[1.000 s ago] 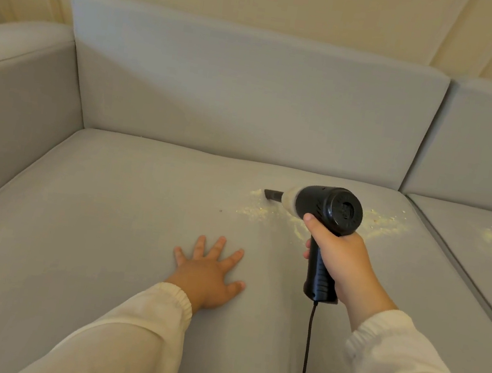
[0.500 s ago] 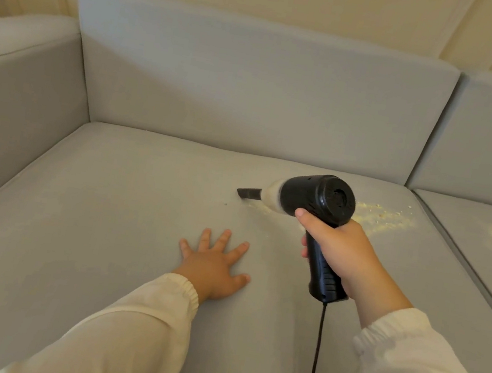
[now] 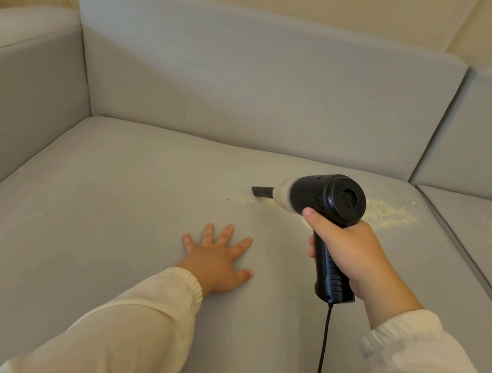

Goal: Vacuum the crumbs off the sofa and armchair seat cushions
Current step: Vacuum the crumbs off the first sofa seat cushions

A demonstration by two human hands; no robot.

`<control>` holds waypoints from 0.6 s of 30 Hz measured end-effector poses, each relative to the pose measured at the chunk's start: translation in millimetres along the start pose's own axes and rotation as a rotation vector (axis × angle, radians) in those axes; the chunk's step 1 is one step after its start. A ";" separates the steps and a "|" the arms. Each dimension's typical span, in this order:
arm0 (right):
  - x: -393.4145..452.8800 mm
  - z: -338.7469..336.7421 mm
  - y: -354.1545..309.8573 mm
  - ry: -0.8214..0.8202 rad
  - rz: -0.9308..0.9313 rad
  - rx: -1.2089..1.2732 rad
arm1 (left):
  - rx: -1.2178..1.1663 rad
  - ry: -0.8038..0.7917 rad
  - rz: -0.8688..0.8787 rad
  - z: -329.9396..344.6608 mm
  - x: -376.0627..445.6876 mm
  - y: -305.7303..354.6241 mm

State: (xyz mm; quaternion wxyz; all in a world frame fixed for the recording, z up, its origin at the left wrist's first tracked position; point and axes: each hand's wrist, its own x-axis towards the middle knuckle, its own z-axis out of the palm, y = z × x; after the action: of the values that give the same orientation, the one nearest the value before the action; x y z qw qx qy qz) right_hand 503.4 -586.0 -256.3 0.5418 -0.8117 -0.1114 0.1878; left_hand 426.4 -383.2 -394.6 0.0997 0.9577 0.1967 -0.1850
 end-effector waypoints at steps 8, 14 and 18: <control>-23.2 -8.4 4.9 0.165 -0.044 -0.014 | 0.014 0.006 -0.008 3.4 -0.5 -0.3; -23.2 -26.3 13.9 0.237 -0.007 0.042 | 0.010 0.006 -0.003 3.5 0.5 -1.4; -16.1 -29.6 15.3 0.297 0.010 0.097 | 0.017 0.005 -0.003 2.3 -0.6 -1.6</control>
State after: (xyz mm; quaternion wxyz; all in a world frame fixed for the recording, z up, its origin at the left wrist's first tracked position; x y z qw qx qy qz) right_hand 501.1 -622.9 -257.4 0.5901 -0.8038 -0.0170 0.0736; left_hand 424.5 -382.6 -396.6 0.0907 0.9587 0.1969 -0.1842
